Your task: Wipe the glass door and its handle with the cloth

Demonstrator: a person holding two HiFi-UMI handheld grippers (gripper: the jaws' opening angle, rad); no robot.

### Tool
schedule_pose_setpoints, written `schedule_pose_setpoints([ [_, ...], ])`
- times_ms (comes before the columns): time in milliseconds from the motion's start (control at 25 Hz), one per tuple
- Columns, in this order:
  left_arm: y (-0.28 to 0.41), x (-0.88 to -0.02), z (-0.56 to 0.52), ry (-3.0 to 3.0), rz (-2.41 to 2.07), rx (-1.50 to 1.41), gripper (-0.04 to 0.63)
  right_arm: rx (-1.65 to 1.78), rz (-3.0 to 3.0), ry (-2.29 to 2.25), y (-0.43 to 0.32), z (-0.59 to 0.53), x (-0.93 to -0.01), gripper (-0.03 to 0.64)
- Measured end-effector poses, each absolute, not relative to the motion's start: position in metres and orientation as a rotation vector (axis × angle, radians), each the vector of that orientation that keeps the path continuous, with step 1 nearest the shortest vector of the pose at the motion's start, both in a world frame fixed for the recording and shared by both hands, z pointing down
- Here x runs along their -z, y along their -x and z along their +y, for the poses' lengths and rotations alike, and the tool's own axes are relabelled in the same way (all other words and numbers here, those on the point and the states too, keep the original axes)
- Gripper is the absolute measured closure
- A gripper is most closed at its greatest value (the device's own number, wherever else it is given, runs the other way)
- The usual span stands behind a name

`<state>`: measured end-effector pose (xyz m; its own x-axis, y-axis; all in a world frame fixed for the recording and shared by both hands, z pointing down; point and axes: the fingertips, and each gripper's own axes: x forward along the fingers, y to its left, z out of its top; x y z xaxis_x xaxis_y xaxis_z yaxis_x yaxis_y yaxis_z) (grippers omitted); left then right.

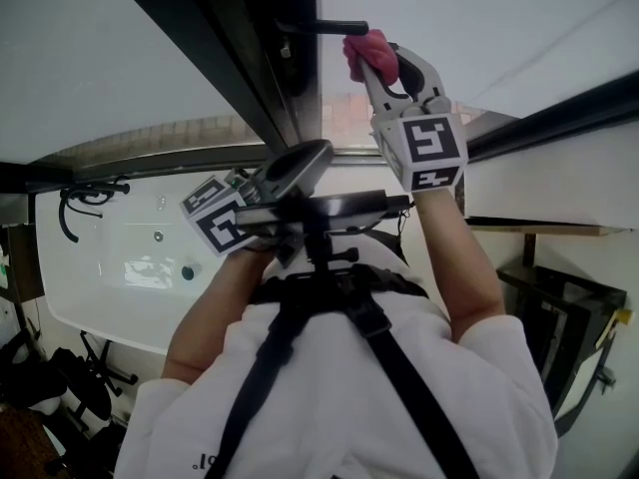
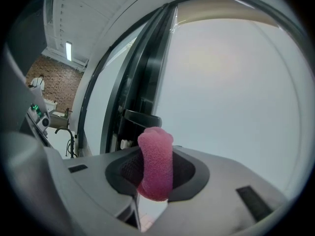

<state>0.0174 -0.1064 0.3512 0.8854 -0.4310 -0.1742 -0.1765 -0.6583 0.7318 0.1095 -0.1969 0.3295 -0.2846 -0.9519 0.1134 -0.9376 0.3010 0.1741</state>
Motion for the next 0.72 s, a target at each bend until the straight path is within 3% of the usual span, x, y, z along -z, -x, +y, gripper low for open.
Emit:
schedule_pose_setpoints([
  [720,-0.020,-0.349,-0.105,-2.297,-0.438,0.424,0.603,0.098,-2.368,-1.801,-0.126,-0.187,-0.319,0.511],
])
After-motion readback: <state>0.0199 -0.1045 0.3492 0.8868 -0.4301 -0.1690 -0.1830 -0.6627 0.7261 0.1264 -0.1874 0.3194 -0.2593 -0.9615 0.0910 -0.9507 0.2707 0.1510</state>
